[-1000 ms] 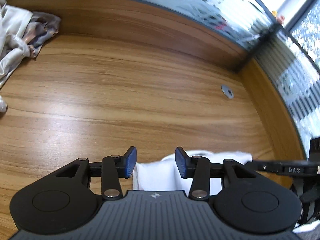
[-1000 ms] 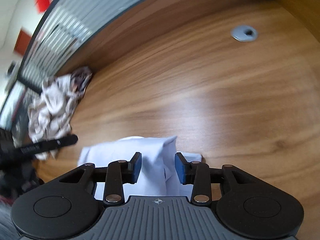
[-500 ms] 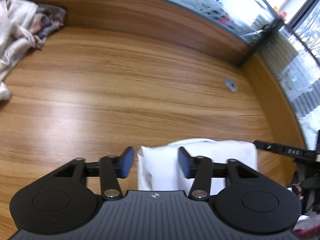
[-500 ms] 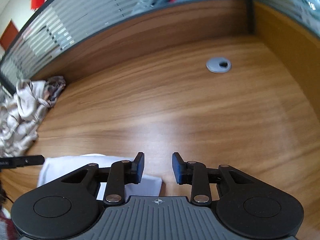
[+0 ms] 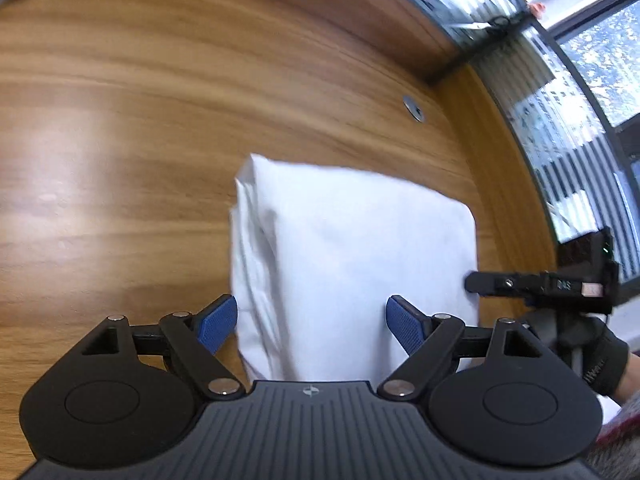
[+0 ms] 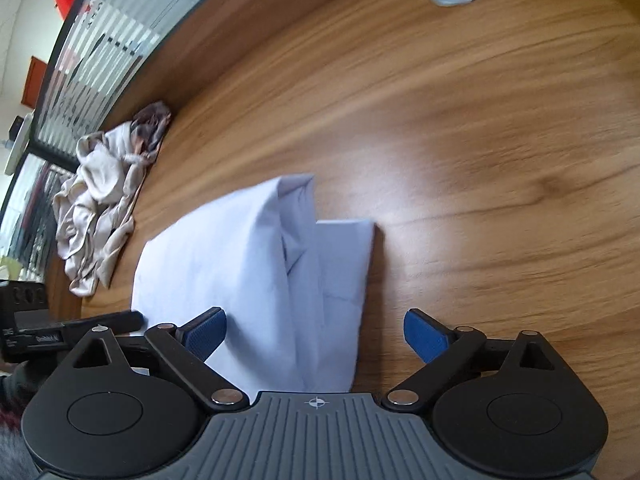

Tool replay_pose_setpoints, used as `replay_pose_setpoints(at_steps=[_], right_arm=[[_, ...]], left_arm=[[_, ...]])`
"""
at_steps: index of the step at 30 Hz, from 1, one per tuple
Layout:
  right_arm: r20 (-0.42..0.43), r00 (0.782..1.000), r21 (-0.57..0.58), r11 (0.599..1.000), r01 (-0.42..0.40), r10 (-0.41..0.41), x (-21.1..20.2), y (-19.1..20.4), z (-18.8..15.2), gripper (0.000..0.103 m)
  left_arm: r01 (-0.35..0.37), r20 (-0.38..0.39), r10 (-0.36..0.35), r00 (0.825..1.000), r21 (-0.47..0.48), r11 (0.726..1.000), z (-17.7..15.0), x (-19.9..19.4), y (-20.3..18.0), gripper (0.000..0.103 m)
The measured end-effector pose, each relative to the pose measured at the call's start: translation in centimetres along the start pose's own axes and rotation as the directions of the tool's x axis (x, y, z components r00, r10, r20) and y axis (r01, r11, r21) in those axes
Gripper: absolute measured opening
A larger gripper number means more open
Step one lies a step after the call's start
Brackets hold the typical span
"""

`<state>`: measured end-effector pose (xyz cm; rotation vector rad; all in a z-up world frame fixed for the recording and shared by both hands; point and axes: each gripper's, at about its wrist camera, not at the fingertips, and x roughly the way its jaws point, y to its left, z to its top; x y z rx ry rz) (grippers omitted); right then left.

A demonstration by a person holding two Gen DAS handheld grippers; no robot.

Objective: Fold clothes
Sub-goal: 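Clamp the folded shirt bundle between both grippers and lift it off the desk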

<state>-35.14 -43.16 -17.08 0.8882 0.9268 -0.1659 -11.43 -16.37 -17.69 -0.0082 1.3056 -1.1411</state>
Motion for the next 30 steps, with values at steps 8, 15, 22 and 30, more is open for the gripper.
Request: replay_pose_setpoints(at_steps=[8,15,22,30], right_arm=[[-0.059,0.996,-0.050,0.996,-0.068,0.065,2.0,0.7,0.5,0.098],[-0.032,0.996,-0.063,0.995,-0.082,0.080,2.0,1.3,0.1,0.090],[0.038,0.990,0.053,0.989,-0.141,0.139,0.8,0.3,-1.4,0.059],[0.175,0.978,0.161,0.977,-0.141,0.112,-3.5,0.7,-6.2,0.058]], left_arm=[[0.026,-0.030,-0.024,0.999,0.054,0.998,0.4,1.4,-0.2,0.093],[0.040,-0.049,-0.035,0.998,0.096,0.995,0.6,2.3,-1.2,0.102],[0.021,-0.035,-0.016,0.999,0.154,0.988,1.3,2.5,-4.0,0.089],[0.060,-0.080,-0.038,0.996,0.302,0.951,2.9,1.8,-8.5,0.087]])
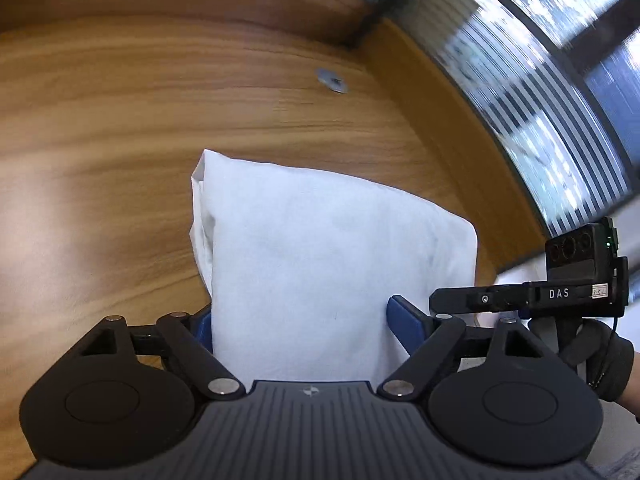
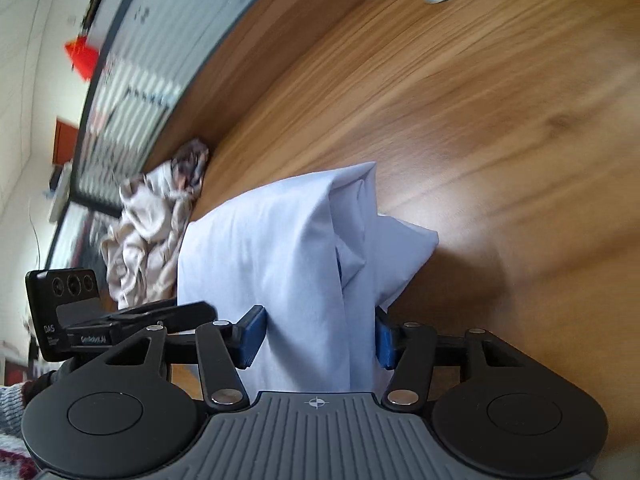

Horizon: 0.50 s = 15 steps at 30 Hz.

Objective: Fold clothes
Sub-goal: 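Clamp the folded shirt bundle between both grippers and lift it off the desk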

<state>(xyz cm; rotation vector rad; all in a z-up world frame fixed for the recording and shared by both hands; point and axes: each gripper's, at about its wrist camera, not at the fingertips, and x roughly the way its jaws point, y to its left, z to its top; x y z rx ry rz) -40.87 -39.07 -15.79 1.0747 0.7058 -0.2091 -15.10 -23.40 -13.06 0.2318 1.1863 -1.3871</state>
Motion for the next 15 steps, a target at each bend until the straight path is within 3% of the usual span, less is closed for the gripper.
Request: replay_pose_setpoints(at_steps=[4,7,10,15], right_arm=[[0.136,0.990,0.096,0.995,0.007,-0.020,-3.6,-0.4,-3.4,0.058],[0.261,0.964,0.170,0.985,0.011,-0.056,-6.7,-0.6,-6.7,0.057],[0.381,0.916,0.259,0.966,0.021,-0.122,-9.9,-0.7,-10.5,0.057],[0.544,0.797,0.411,0.911,0.018,-0.261,-15.8,-2.1,-17.4,0.056]], left_arm=[[0.035,-0.043,-0.029,0.999,0.145,0.989,2.0,0.7,-3.9,0.087],[0.083,-0.071,-0.065,0.995,0.281,0.956,3.0,1.5,-7.5,0.087],[0.170,-0.127,-0.129,0.983,0.395,0.903,3.7,3.0,-11.5,0.087],[0.340,-0.269,-0.224,0.937,0.545,0.767,3.7,6.4,-18.6,0.082]])
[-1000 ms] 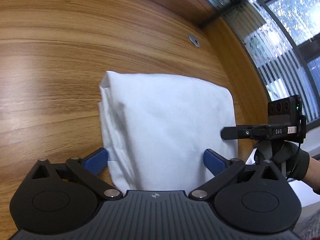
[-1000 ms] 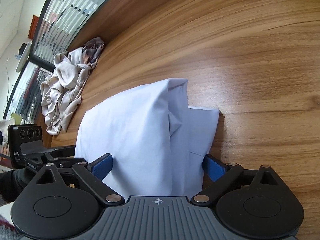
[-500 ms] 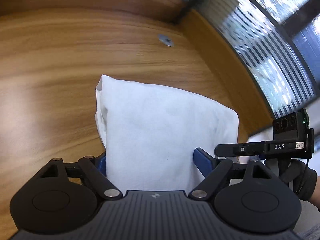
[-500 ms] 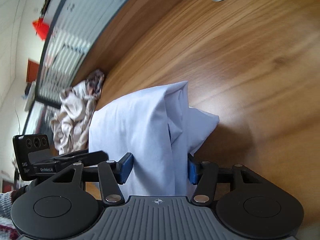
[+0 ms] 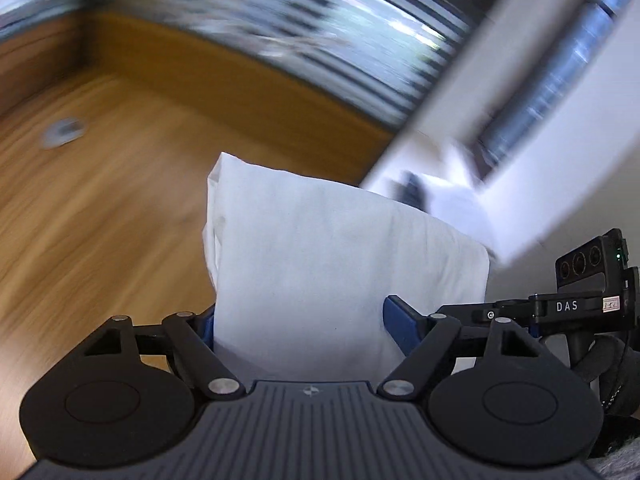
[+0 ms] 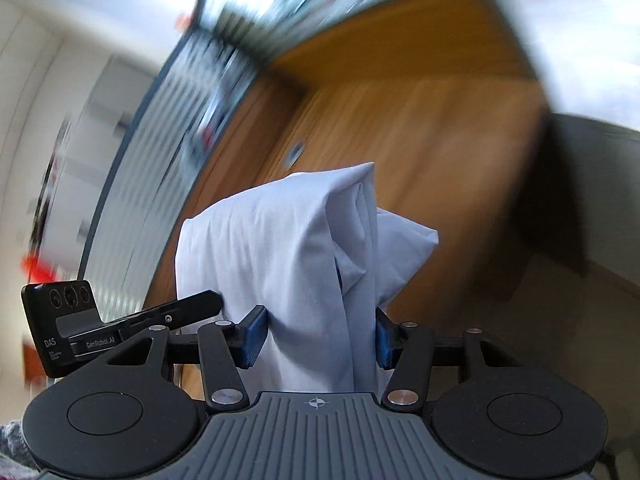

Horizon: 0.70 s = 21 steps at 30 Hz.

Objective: Fold clothes
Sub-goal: 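Clamp the folded shirt bundle between both grippers and lift it off the desk, then carry the bundle with both grippers and lower it onto the dark mat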

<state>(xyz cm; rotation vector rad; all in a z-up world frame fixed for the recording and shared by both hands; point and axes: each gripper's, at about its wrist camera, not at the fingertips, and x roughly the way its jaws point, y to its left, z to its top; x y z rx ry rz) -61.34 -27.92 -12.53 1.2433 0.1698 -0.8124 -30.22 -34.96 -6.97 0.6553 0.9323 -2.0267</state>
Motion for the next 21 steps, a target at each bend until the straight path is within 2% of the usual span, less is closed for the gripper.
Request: replay_pose_setpoints(at_steps=[2,5,8,11,15,21], right_arm=[[0.083,0.996,0.065,0.997,0.030,-0.035,-2.7,-1.5,-0.9,0.056],[0.192,0.977,0.151,0.986,0.069,-0.098,-6.4,-3.8,-2.0,0.056],[0.288,0.944,0.234,0.968,0.092,-0.159,-9.7,-6.2,-2.2,0.056],[0.371,0.905,0.314,0.945,0.091,-0.210,-12.8,-8.8,-2.2,0.056],[0.463,0.844,0.409,0.910,0.067,-0.270,-15.8,-12.2,-2.0,0.056],[0.585,0.731,0.533,0.846,-0.020,-0.351,-19.2,-15.1,-1.7,0.056]], left_arm=[[0.058,-0.038,-0.055,0.998,0.080,0.995,1.2,2.1,-2.3,0.082],[0.141,-0.098,-0.125,0.987,0.183,0.973,3.1,5.6,-6.1,0.082],[0.217,-0.162,-0.178,0.971,0.274,0.937,4.8,9.4,-10.2,0.082],[0.280,-0.225,-0.208,0.952,0.361,0.890,6.8,13.3,-14.5,0.082],[0.359,-0.320,-0.223,0.921,0.472,0.805,10.0,18.8,-20.7,0.082],[0.474,-0.472,-0.196,0.859,0.592,0.652,14.8,24.7,-29.8,0.082]])
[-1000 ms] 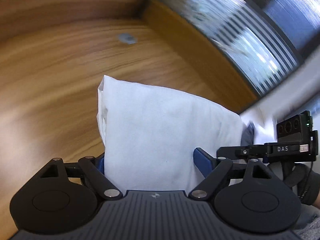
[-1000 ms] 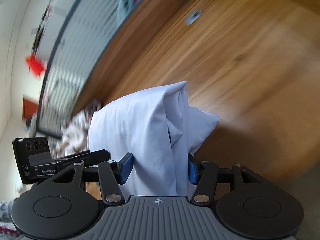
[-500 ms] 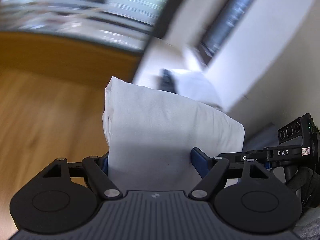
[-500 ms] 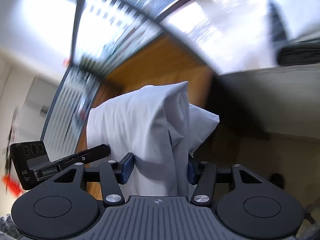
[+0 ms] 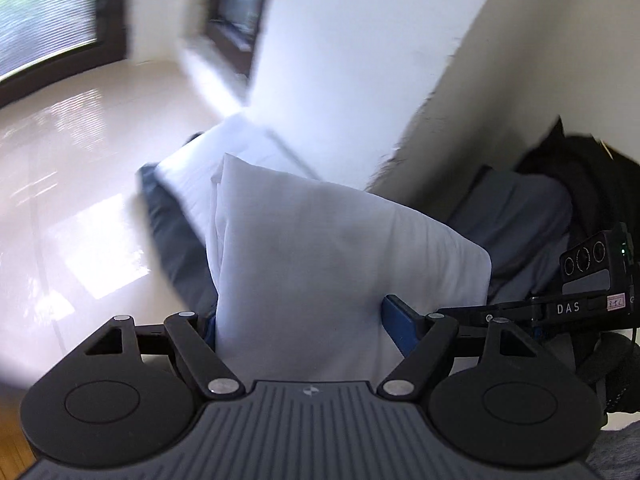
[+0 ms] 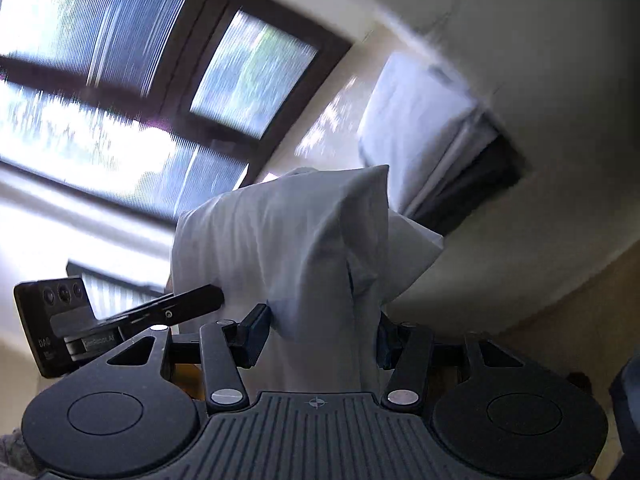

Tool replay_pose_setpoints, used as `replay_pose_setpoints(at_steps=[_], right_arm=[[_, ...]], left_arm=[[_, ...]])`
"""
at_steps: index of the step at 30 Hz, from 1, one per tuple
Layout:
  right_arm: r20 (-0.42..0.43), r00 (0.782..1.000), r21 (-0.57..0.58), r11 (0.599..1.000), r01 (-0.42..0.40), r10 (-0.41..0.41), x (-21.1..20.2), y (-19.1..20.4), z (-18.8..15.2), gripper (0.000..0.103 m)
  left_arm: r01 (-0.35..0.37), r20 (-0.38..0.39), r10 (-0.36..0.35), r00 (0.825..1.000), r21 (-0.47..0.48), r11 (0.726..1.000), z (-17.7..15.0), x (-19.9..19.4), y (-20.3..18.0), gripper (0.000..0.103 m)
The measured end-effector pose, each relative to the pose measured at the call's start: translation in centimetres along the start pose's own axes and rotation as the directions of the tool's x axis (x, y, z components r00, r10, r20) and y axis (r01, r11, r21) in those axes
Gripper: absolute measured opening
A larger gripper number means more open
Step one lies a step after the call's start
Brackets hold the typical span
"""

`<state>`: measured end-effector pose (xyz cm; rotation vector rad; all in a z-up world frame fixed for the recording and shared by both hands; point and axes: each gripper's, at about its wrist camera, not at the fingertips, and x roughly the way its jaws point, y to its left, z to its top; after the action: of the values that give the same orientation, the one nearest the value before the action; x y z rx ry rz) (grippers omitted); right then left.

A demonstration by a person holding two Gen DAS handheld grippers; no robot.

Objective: Fold clothes
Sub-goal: 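Carry the bundle with both grippers and lower it onto the dark mat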

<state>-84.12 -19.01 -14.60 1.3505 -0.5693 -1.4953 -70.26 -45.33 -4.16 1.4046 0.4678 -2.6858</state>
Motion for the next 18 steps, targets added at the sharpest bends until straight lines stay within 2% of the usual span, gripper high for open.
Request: replay_pose_setpoints(at_steps=[3,5,10,13,18], right_arm=[[0.062,0.998,0.071,0.997,-0.010,0.005,-0.4,-1.2,1.9,0.056],[0.102,0.995,0.108,0.994,-0.022,0.011,0.0,-1.3,2.6,0.056],[0.177,0.983,0.201,0.977,-0.074,0.038,1.3,-1.8,4.7,0.058],[0.218,0.976,0.232,0.970,-0.076,0.024,2.8,-1.3,5.7,0.059],[0.265,0.964,0.308,0.950,-0.048,-0.037,5.9,-0.3,7.1,0.059]], left_arm=[[0.007,-0.092,0.003,0.996,0.104,0.995,5.3,1.9,-0.9,0.082],[0.009,-0.148,0.019,0.989,0.190,0.982,8.9,3.1,-1.8,0.082],[0.065,-0.229,0.036,0.973,0.420,0.905,15.2,5.3,-3.1,0.082],[0.125,-0.279,0.019,0.960,0.489,0.863,18.1,7.1,-2.0,0.082],[0.250,-0.378,-0.042,0.925,0.521,0.816,21.8,11.4,2.2,0.082]])
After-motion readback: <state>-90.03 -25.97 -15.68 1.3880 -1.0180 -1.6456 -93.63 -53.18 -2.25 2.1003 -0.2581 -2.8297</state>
